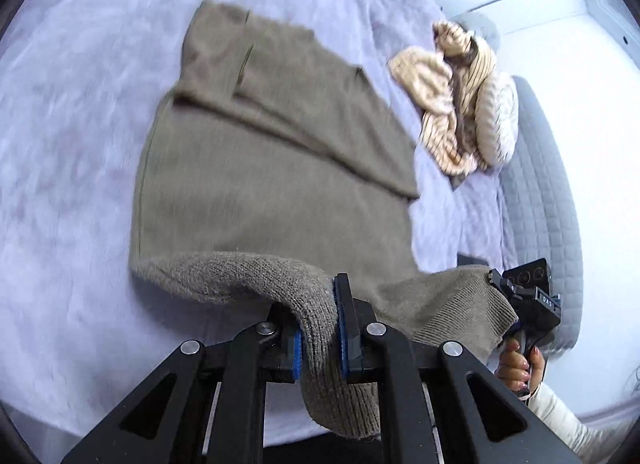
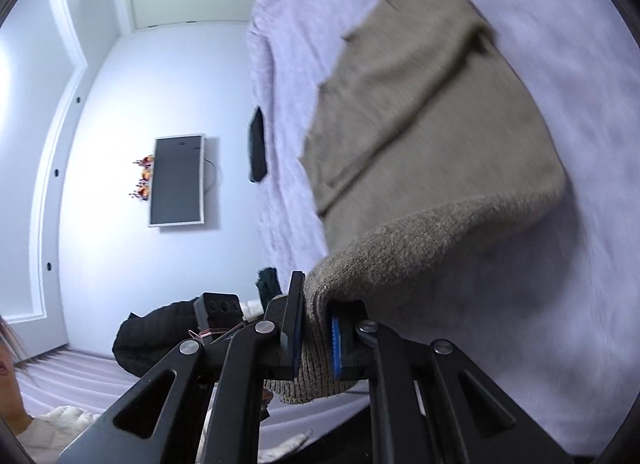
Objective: Fold small clothes
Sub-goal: 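Lift the hem with both tools and fold it over toward the collar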
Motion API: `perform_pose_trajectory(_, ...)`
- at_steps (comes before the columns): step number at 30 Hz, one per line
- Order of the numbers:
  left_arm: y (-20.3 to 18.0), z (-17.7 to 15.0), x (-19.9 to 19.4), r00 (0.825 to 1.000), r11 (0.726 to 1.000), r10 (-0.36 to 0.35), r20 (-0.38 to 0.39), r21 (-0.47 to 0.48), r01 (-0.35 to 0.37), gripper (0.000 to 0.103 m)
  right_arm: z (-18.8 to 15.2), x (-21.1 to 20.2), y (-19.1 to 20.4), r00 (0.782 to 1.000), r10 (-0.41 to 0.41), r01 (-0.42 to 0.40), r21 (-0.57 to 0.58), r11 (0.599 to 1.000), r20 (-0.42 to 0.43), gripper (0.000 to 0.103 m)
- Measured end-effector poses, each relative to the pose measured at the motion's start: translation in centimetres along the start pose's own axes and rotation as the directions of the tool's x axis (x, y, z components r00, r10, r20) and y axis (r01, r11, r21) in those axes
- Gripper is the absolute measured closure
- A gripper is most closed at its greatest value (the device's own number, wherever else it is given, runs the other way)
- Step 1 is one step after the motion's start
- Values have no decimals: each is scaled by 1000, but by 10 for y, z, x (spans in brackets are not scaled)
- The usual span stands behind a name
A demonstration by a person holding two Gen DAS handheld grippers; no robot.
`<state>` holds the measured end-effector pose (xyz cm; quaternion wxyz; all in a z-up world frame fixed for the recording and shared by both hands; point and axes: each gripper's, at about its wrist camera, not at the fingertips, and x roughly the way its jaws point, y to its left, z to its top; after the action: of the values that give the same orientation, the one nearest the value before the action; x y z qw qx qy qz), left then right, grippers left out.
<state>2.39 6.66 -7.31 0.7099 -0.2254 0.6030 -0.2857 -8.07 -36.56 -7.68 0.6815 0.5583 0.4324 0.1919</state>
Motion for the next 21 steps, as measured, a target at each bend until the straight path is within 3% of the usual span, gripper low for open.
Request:
perform_pose_trajectory(5, -13, 63, 1, 997, 999, 16, 80, 28, -19, 89, 64, 1, 30, 999, 25, -23, -47, 999, 42, 91)
perform_pose_trajectory(11, -8, 136, 15, 987, 999, 33, 154, 27, -38, 89, 136, 20, 20, 998, -21, 22, -17, 1000, 64, 91)
perform_pose_trajectory(15, 5, 171, 55, 986, 996, 91, 137, 11, -94, 89, 174, 45, -6, 996, -79, 77, 30, 997, 51, 91)
perform_pose_trajectory(21, 42, 191, 116, 978, 981, 194, 75, -32, -192, 89, 209, 87, -58, 980, -198, 197, 104, 975, -3, 91)
